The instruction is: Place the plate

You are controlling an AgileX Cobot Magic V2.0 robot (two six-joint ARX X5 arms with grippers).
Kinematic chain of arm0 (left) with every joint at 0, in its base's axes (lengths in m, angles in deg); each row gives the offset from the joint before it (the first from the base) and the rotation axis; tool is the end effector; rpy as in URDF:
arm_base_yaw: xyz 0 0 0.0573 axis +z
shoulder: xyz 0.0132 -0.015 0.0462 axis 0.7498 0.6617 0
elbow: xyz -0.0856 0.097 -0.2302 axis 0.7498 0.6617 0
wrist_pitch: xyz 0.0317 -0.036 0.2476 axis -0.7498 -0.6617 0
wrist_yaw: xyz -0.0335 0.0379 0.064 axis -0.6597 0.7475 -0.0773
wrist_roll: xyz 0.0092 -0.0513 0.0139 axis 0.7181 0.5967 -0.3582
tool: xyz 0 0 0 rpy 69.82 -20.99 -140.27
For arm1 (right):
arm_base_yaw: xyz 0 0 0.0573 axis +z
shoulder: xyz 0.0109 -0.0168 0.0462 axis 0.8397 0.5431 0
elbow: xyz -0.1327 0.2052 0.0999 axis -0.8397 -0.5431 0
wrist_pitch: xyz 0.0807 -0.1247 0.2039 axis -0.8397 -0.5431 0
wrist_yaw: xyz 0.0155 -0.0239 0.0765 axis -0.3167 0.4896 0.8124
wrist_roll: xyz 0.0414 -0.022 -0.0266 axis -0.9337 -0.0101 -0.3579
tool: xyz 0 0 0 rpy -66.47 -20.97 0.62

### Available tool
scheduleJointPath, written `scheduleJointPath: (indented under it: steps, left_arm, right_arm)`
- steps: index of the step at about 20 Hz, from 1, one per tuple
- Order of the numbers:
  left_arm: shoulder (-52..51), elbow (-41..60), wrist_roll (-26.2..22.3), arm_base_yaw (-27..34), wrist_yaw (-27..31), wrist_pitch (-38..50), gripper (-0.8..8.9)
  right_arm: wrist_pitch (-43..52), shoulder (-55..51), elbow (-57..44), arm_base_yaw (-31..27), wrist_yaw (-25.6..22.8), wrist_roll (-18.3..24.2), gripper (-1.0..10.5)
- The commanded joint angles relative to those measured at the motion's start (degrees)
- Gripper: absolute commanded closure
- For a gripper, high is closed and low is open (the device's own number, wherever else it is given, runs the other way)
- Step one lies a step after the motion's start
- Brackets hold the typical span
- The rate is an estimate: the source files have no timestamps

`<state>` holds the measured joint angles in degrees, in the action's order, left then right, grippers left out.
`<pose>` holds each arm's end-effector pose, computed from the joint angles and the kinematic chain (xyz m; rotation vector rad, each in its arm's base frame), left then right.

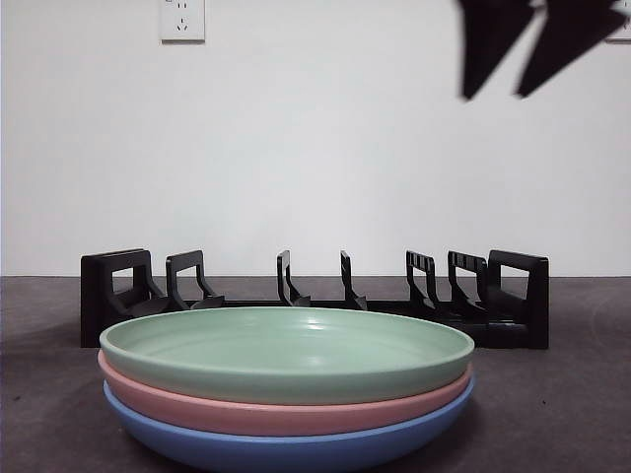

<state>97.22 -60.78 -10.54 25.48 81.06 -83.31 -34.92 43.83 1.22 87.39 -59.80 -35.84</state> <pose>0.0763 -0.0260 0.3904 -0.1128 0.4420 -0.1341 0.2023 0.1138 0.3300 -0.2571 0.6919 0.3838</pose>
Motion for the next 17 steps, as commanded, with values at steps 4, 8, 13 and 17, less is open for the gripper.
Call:
scheduleJointPath:
  steps: [4,8,13,17]
  left_arm:
    - [5.4,-0.5,-0.4,-0.1,0.3,3.1,5.64]
    - [7.8,-0.5,-0.2,-0.1,0.3,3.1,5.65]
    - [8.8,-0.5,-0.4,-0.2,0.2,2.6,7.91]
    - [8.6,-0.6,-0.3,-0.2,0.2,2.6,8.07]
  right_arm:
    - [0.3,-7.2,-4.7,-8.3,1.8,1.1,6.0]
    - [-1.4,-8.8,-4.9,-8.7,1.6,1.2,6.0]
    - [-3.8,-8.9,-4.9,-8.7,1.8,1.2,9.2]
    - [-2.8,-8.9,-4.9,-8.6,2.2,1.0,9.3]
